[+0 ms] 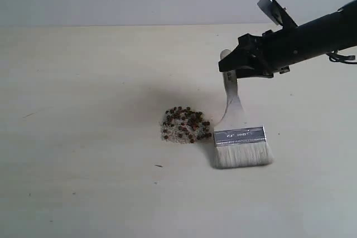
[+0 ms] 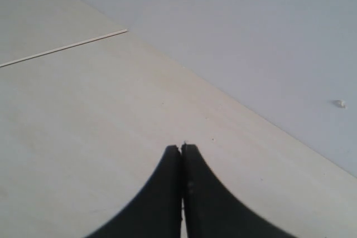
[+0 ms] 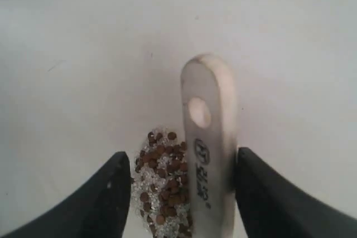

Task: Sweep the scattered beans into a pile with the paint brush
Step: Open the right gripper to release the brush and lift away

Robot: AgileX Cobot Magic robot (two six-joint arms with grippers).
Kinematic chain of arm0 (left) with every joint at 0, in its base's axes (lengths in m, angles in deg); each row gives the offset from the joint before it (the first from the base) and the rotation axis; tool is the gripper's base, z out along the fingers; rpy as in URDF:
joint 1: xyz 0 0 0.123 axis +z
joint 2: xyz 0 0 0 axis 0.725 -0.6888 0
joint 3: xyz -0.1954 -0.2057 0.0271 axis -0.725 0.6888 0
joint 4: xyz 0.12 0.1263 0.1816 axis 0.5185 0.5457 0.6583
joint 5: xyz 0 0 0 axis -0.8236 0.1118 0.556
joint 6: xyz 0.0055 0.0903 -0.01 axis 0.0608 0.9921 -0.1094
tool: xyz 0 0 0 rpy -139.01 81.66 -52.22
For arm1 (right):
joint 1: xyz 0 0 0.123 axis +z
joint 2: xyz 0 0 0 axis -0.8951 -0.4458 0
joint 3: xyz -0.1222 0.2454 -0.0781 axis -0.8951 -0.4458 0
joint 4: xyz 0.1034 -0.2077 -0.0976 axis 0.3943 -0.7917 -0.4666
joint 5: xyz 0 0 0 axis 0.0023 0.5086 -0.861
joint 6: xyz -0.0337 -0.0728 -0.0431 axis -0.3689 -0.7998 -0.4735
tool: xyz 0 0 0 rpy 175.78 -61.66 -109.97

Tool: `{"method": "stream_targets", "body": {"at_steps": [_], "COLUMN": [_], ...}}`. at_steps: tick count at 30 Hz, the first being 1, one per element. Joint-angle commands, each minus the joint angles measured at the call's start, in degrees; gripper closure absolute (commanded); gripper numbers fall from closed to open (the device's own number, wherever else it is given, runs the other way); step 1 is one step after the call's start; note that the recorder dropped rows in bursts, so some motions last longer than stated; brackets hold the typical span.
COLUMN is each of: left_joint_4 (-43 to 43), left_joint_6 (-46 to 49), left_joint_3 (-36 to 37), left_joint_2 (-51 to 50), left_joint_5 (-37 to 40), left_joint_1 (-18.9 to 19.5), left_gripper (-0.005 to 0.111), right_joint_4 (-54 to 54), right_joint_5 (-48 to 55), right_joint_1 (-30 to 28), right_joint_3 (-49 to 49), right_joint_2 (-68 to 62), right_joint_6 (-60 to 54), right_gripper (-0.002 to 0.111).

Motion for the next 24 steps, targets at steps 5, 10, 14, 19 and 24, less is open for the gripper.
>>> {"method": "stream_targets", "body": {"at_steps": [5, 10, 14, 19, 24], "left_joint_4": [-0.1, -0.1, -0.1, -0.1, -0.1], "left_joint_6": [0.0, 0.0, 0.0, 0.0, 0.0], "left_joint_3": [-0.1, -0.1, -0.1, -0.1, -0.1], "left_joint_2": [0.4, 0.4, 0.4, 0.4, 0.4], "left_joint_5": [-0.1, -0.1, -0.1, -0.1, -0.1], "left_joint_1": [0.1, 0.1, 0.1, 0.1, 0.1], "left_gripper": [0.107, 0.107, 0.107, 0.107, 0.107], "right_joint_4": [0.5, 0.7, 0.6, 1.9, 3.5], "right_joint_5": [-2.5, -1.2, -0.4, -7.4, -24.4], "right_joint_1": [0.0, 0.0, 0.0, 0.0, 0.0], "right_joint_3": [0.4, 0.4, 0.2, -6.2, -19.7], "right_joint_2": [6.0, 8.0, 10.6, 19.9, 37.9], "right_joint_6": [3.3, 3.6, 3.6, 1.6, 1.1], "right_gripper": [0.055, 0.055, 0.073, 0.108, 0.108]}}
